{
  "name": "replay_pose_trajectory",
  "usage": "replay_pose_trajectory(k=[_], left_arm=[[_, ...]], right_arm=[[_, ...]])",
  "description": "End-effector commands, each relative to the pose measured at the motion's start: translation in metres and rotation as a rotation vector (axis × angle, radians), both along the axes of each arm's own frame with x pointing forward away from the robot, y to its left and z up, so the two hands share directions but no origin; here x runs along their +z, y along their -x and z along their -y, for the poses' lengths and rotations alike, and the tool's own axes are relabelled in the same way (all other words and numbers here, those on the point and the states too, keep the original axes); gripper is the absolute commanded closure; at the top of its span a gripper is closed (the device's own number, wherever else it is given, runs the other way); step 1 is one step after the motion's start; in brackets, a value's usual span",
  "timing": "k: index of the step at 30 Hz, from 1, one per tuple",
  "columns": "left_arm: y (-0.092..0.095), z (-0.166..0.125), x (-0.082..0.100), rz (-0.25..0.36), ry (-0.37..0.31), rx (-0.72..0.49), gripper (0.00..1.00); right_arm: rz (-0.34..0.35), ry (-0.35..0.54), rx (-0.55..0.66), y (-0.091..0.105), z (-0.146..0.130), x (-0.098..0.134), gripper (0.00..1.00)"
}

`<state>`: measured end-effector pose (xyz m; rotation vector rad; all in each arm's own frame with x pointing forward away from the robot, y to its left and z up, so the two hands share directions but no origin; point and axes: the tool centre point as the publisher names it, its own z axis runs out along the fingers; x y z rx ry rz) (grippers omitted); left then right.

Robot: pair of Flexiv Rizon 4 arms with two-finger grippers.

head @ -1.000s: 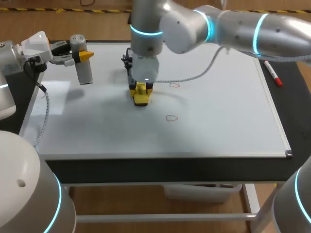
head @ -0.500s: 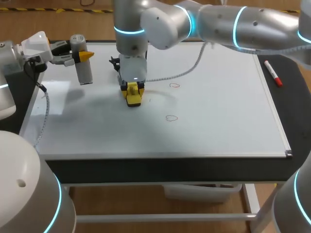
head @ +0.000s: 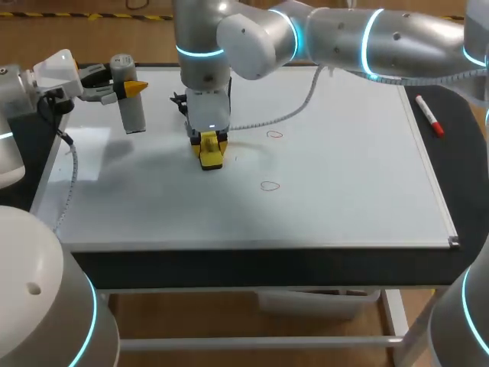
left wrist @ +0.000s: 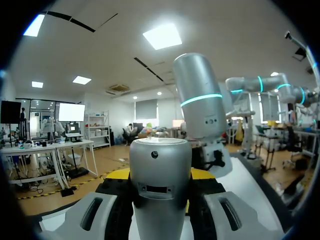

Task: Pick up the inspection probe, press it on each red-marked spot on the whiteboard one by one, put down the probe, pick up the eraser, and wipe off all the red marks.

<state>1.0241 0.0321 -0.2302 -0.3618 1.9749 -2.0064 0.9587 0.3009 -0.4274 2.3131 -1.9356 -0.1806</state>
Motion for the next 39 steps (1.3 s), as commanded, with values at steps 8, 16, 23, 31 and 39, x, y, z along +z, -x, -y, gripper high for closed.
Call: replay_pose_trajectory(k=[8, 16, 23, 31, 39], left_arm=[[0.0, 0.0, 0.001, 0.001, 0.0, 0.002, 1.0], [0.0, 0.0, 0.001, 0.001, 0.0, 0.002, 1.0], [0.0, 0.0, 0.001, 0.001, 0.0, 0.002, 1.0], [0.0, 0.0, 0.001, 0.001, 0.0, 0.002, 1.0], [0.0, 0.0, 0.001, 0.001, 0.0, 0.002, 1.0]], right_arm=[[0.017, 0.007, -0.036, 0.002, 0.017, 0.001, 1.0], [0.029, 0.011, -0.075, 0.003, 0.032, 0.004, 1.0], [0.047, 0.013, -0.091, 0.003, 0.037, 0.009, 1.0], [0.087, 0.012, -0.097, 0.005, 0.041, 0.023, 1.0], [0.107, 0.018, -0.102, 0.004, 0.049, 0.032, 1.0]])
